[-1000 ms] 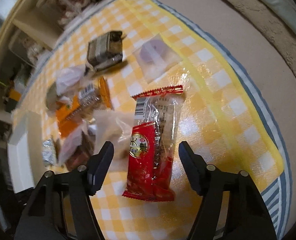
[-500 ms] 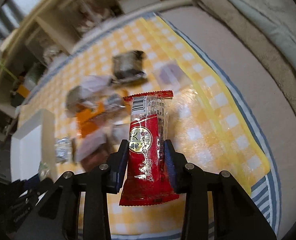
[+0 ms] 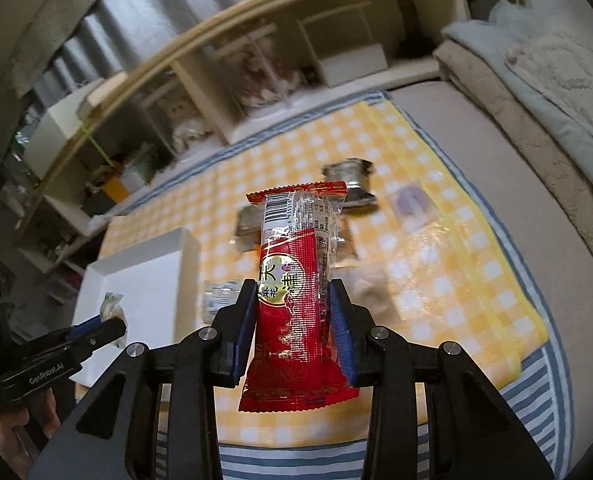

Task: Organize snacks
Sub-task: 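Lower both packets into the white tray and open both grippers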

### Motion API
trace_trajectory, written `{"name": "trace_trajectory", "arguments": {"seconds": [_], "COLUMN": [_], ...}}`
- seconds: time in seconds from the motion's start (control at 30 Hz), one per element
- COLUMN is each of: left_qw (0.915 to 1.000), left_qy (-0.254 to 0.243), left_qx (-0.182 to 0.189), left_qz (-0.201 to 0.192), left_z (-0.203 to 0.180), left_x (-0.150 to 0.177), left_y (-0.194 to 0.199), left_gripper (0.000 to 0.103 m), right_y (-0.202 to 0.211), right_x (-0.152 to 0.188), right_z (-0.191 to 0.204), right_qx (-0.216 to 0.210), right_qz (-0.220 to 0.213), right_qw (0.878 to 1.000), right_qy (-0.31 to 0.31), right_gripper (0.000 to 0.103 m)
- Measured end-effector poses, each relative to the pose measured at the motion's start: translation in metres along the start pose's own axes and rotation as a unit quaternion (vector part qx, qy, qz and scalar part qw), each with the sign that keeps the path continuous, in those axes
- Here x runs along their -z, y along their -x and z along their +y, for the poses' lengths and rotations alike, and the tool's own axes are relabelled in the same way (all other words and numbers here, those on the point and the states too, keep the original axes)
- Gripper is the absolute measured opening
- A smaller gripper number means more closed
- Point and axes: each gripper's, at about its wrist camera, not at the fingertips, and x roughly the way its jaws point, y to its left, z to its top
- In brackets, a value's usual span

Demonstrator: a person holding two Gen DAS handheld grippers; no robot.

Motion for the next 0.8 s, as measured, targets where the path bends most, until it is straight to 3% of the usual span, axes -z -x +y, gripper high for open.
{"name": "trace_trajectory", "arguments": {"seconds": [0.37, 0.53, 0.8], "left_qw": [0.9981, 0.9943, 0.9889], "left_qy": [0.059, 0.102, 0.13], "left_qx": [0.001, 0.03, 0.043], "left_qz": [-0.019, 0.009, 0.058], "left_z": [0.064, 0.098, 0.129], "left_x": [0.026, 0.035, 0.038], "left_y": [0.046, 0.04, 0.02], "left_gripper": [0.026, 0.026, 0.026], "right_y": [-0.01, -0.038, -0.098], "right_x": [0.011, 0.023, 0.05], "right_z": [0.072, 0.103, 0.137], "right_qx": [-0.063, -0.089, -0.116], "right_qz": [0.002, 0.042, 0.123], "right_qw": [0.998, 0.995, 0.985], "right_qy": [0.018, 0.024, 0.024], "right_gripper": [0.036, 0.036, 0.036]}}
